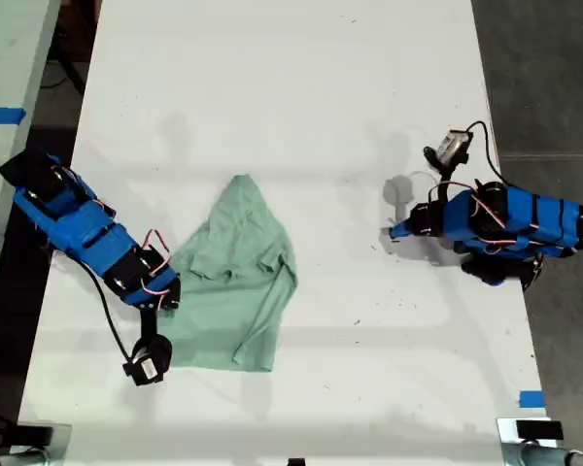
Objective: Fold t shirt
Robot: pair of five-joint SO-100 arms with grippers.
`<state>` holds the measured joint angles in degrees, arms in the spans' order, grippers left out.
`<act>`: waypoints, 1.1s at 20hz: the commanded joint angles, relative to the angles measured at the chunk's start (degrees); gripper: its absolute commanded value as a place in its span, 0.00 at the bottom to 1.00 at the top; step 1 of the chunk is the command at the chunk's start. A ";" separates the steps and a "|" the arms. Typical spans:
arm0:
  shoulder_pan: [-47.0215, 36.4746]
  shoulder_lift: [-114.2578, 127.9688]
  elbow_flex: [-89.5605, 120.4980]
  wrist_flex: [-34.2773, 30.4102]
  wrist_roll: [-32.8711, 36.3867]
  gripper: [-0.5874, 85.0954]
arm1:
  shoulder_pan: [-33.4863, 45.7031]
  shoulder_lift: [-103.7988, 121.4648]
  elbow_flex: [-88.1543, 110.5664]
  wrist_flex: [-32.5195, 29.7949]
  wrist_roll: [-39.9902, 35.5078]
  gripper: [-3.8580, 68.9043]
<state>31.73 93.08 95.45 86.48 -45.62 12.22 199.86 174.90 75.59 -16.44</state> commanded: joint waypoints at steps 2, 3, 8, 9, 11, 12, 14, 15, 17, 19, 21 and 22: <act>1.49 11.78 -3.34 4.57 3.60 0.00 | 0.09 0.70 3.43 0.09 -0.70 0.03; 0.79 12.92 -3.34 4.57 6.15 0.00 | 0.09 0.70 3.43 0.09 -0.70 0.03; -4.66 14.41 -3.43 4.31 15.56 0.00 | 0.09 0.70 3.43 0.09 -0.62 0.03; -6.15 13.80 -3.96 3.96 16.96 0.00 | 0.18 0.70 3.43 0.09 -0.62 0.03; -9.32 10.02 -7.21 3.43 20.48 0.00 | 0.18 0.70 3.43 0.09 -0.62 0.03; -11.07 6.94 -9.93 3.08 22.76 0.00 | 0.18 0.70 3.43 0.09 -0.62 0.03; -14.33 -1.32 -18.19 2.72 28.04 0.00 | 0.18 0.70 3.43 0.09 -0.62 0.03; -15.73 -5.71 -23.29 2.37 30.67 0.00 | 0.18 0.70 3.43 0.09 -0.70 0.03; -17.84 -14.85 -34.19 1.49 35.60 0.00 | 0.18 0.70 3.43 0.09 -0.70 0.03; -19.42 -19.60 -38.23 -3.16 39.55 0.00 | 0.18 0.70 3.43 0.09 -0.79 0.03; -20.21 -21.27 -38.23 -6.77 41.84 0.06 | 0.18 0.70 3.43 0.09 -0.88 0.03; -20.30 -21.27 -38.23 -7.21 42.36 0.25 | 0.18 0.70 3.43 0.09 -0.97 0.03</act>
<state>12.66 71.02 61.08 81.12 -4.66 12.22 199.86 174.90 75.59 -16.44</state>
